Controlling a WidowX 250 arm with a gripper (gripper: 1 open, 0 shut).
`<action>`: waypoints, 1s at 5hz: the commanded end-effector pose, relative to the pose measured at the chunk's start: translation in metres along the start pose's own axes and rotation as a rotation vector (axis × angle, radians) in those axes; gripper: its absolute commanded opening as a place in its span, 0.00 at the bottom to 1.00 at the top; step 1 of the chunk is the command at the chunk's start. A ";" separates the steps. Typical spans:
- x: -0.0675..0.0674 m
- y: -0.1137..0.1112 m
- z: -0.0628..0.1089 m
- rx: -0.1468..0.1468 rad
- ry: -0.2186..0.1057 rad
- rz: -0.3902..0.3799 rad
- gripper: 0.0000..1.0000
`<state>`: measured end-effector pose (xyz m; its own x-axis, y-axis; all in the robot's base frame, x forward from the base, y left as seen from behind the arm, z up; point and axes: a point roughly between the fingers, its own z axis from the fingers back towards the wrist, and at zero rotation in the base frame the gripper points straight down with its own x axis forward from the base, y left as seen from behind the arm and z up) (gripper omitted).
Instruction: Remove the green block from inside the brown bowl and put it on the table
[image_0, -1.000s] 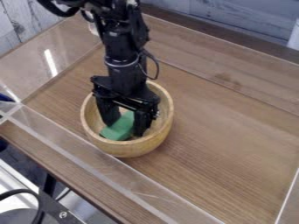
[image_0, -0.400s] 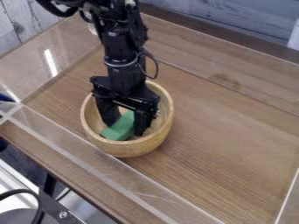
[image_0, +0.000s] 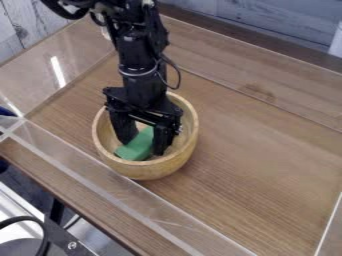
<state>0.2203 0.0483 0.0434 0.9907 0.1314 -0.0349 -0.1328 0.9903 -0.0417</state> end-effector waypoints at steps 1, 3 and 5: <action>0.010 0.001 0.009 -0.003 -0.047 -0.002 1.00; 0.013 0.000 0.005 -0.007 -0.048 -0.002 0.00; 0.013 -0.001 0.007 -0.013 -0.038 0.001 0.00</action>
<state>0.2214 0.0471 0.0401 0.9895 0.1376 -0.0434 -0.1400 0.9884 -0.0582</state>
